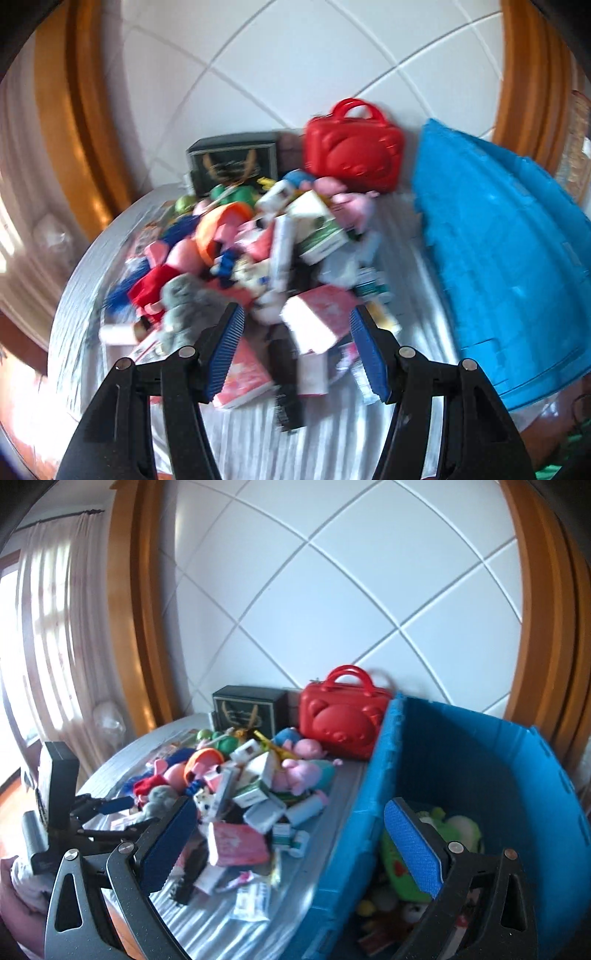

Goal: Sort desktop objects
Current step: 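Withdraw both tools from the crate back over the pile, then grasp the pink tissue pack with the left tool while the right tool grasps a white wipes packet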

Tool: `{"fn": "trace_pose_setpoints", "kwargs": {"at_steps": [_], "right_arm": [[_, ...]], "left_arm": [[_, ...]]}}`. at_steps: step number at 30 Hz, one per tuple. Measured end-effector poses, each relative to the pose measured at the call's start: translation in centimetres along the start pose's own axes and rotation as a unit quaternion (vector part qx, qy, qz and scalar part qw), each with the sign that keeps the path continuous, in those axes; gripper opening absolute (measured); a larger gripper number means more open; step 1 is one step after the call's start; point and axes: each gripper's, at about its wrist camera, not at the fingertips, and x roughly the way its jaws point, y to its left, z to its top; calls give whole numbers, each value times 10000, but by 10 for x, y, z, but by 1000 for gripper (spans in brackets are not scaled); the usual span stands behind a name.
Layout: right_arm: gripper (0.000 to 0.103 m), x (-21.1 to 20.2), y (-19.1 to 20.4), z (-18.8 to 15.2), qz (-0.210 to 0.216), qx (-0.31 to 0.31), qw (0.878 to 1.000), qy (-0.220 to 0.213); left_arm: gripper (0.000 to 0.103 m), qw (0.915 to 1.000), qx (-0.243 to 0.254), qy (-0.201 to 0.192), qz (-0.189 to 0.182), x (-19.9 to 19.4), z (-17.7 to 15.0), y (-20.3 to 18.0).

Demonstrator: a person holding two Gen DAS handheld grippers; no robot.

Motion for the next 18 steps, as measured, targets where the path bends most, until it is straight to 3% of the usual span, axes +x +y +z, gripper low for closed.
{"fn": "trace_pose_setpoints", "kwargs": {"at_steps": [4, 9, 18], "right_arm": [[103, 24, 31, -5, 184, 3, 9996, 212], [103, 64, 60, -18, 332, 143, 9977, 578], [103, 154, 76, -76, 301, 469, 9842, 1679]], "left_arm": [[59, 9986, -245, 302, 362, 21, -22, 52], [59, 9948, -518, 709, 516, 52, -49, 98], [59, 9844, -887, 1484, 322, 129, -77, 118]]}}
